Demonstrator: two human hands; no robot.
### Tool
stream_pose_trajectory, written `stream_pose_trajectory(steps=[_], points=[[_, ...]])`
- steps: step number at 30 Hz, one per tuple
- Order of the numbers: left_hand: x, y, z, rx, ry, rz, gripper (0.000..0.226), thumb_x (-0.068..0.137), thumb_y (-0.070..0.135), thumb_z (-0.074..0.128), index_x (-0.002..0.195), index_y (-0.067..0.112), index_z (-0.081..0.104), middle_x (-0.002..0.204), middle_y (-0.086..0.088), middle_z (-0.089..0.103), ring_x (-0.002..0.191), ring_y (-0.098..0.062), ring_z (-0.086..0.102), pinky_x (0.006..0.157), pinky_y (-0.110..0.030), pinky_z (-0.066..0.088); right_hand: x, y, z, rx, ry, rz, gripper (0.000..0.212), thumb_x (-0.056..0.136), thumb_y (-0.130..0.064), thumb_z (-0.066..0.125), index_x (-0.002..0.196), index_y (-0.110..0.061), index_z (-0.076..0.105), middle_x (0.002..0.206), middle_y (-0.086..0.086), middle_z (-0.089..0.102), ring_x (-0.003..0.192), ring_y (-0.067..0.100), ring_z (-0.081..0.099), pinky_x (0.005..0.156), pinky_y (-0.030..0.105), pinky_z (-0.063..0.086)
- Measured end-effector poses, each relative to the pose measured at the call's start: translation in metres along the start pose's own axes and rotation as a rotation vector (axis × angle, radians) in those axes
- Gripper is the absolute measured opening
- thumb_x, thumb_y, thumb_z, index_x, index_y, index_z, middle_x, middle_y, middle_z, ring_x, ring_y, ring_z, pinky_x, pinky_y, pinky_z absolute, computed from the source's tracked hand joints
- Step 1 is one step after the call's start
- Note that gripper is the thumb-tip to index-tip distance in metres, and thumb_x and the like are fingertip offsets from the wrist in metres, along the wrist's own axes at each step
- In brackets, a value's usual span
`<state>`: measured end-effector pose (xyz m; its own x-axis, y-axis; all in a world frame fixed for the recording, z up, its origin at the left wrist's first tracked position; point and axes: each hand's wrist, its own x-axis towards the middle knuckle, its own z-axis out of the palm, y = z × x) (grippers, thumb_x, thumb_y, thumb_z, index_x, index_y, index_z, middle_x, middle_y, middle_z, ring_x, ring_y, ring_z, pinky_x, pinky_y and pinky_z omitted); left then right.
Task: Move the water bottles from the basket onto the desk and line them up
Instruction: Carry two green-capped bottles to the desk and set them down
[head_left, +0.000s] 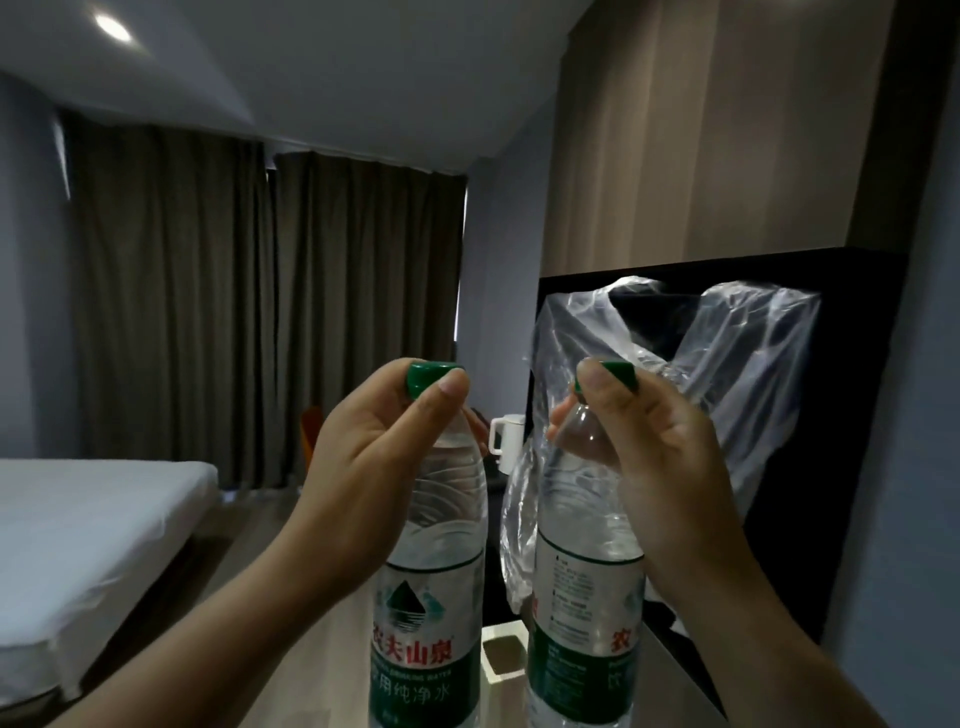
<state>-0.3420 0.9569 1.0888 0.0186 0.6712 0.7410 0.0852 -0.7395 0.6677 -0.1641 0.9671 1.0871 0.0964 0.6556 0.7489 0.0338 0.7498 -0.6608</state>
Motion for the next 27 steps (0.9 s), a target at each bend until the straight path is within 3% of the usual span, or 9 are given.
stream_pose_trajectory(steps=[8,13,24,27], points=[[0.07,-0.102,-0.043,0.057,0.037,-0.008,0.031,0.084,0.044,0.052,0.085,0.015,0.063,0.081,-0.01,0.069,0.072,-0.027,0.067,0.068,-0.047,0.055,0.07,0.101,0.06,0.03,-0.041,0.009,0.029,0.087,-0.042,0.058,0.078,-0.015,0.067,0.078,0.007,0.071,0.076,0.018,0.071,0.072,0.025,0.058],[0.129,-0.165,-0.086,0.085,0.043,-0.015,0.026,0.084,0.046,0.052,0.081,0.023,0.064,0.08,-0.008,0.069,0.071,-0.024,0.068,0.065,-0.038,0.057,0.126,0.16,0.109,0.024,-0.045,0.033,0.03,0.088,-0.04,0.058,0.076,-0.014,0.066,0.077,0.008,0.07,0.077,0.024,0.07,0.075,0.031,0.058],[0.233,-0.31,-0.138,0.127,0.062,-0.072,0.03,0.085,0.044,0.05,0.081,0.019,0.065,0.08,-0.009,0.069,0.075,-0.026,0.067,0.075,-0.055,0.054,0.224,0.298,0.185,-0.012,-0.032,0.072,0.029,0.089,-0.042,0.058,0.078,-0.017,0.066,0.078,0.008,0.07,0.073,0.022,0.068,0.07,0.032,0.056],[0.261,-0.351,-0.145,0.16,0.081,-0.073,0.031,0.084,0.049,0.052,0.08,0.021,0.065,0.08,-0.008,0.069,0.076,-0.026,0.067,0.075,-0.057,0.053,0.252,0.343,0.201,-0.01,-0.031,0.066,0.03,0.089,-0.041,0.058,0.078,-0.014,0.067,0.075,0.005,0.071,0.071,0.018,0.068,0.067,0.024,0.056]])
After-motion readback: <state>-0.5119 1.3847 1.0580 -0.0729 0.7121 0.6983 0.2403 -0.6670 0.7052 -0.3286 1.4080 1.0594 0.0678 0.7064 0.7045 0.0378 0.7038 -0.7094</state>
